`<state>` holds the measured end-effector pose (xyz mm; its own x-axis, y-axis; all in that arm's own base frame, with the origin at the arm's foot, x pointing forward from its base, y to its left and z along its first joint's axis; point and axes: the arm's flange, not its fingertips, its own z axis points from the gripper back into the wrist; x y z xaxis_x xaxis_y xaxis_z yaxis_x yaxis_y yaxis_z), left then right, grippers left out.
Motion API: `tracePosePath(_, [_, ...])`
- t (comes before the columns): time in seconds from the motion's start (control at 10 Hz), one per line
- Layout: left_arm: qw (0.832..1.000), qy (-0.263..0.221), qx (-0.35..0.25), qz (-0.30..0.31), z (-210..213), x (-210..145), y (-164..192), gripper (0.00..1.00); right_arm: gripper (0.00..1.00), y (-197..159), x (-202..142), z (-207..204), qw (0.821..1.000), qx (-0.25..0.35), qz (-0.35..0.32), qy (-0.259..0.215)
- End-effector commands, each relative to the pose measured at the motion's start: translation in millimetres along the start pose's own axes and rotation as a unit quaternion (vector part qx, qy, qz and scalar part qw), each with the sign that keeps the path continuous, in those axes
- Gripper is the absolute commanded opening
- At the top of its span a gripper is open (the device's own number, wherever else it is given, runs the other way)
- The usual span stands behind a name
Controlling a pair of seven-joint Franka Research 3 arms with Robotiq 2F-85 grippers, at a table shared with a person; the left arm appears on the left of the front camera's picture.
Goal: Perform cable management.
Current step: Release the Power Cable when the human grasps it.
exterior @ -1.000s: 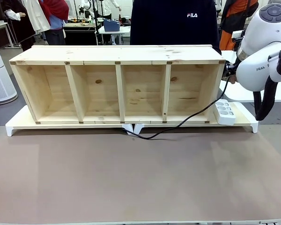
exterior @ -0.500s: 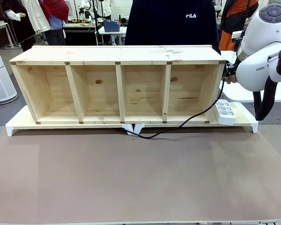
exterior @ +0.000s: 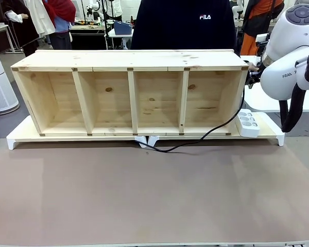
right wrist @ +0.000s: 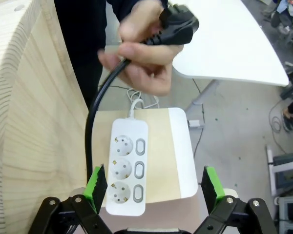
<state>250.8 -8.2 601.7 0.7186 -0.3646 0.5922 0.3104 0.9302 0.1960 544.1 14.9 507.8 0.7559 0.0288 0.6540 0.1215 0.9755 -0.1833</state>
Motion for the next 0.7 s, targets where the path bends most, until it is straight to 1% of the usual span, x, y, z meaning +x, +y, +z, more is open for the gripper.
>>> tracePosePath(0.0, [1.000, -0.001, 0.000, 0.001, 0.4, -0.3, 0.9, 1.00, 1.00, -10.3, -1.7, 12.1, 1.000, 0.011, -0.010, 0.004])
tracePosePath(0.6, [1.000, -0.001, 0.000, 0.001, 0.4, -0.3, 0.9, 1.00, 1.00, -10.3, -1.7, 12.1, 1.000, 0.011, -0.010, 0.004])
